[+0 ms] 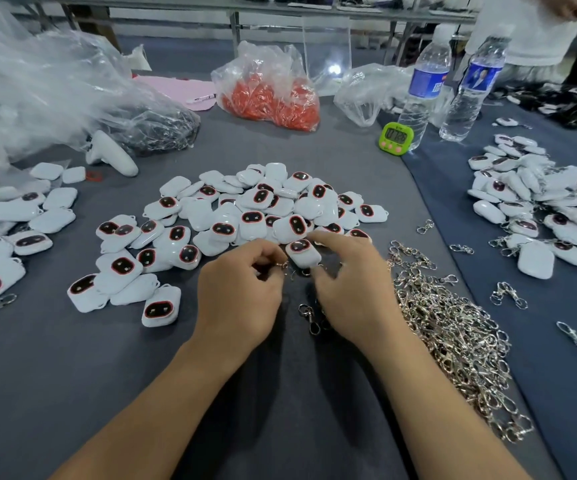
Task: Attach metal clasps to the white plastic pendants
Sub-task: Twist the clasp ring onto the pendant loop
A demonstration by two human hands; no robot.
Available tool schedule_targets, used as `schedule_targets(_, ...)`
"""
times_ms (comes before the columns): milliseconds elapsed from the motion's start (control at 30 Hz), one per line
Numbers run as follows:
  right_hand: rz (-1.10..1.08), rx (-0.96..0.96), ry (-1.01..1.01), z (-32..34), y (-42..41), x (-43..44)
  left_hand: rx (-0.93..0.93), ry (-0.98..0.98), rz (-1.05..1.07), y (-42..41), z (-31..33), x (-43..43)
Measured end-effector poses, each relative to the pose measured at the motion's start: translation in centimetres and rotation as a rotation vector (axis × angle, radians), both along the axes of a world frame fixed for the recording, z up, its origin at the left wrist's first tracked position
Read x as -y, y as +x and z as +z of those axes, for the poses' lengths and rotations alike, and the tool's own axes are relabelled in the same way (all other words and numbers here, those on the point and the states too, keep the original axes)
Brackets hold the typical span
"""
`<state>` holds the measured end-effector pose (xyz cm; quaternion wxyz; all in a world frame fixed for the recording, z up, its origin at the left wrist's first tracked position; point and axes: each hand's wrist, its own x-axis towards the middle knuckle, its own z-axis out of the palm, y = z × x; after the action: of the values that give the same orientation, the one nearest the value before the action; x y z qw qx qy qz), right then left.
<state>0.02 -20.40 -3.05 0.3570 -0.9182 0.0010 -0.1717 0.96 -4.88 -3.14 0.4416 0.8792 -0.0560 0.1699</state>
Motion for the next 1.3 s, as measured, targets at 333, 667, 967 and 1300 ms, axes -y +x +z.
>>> schedule_targets(333, 0.114, -0.065, -0.202, -0.2, -0.1, -0.9, -0.049, -0.101, -0.117, -0.2, -0.2, -0.2)
schedule_targets(667, -0.087, -0.001, 0.221, -0.1, -0.2, -0.9, -0.1, -0.335, -0.08, 0.2, 0.3, -0.4)
schedule_targets(967, 0.182, -0.419, 1.313, 1.7, -1.6, -1.0, -0.009, -0.358, -0.112, 0.1, 0.8, -0.2)
schedule_targets(1300, 0.172, -0.442, 1.296, 2.0, -1.6, -1.4, 0.007, -0.516, -0.329, 0.0, 0.8, -0.1)
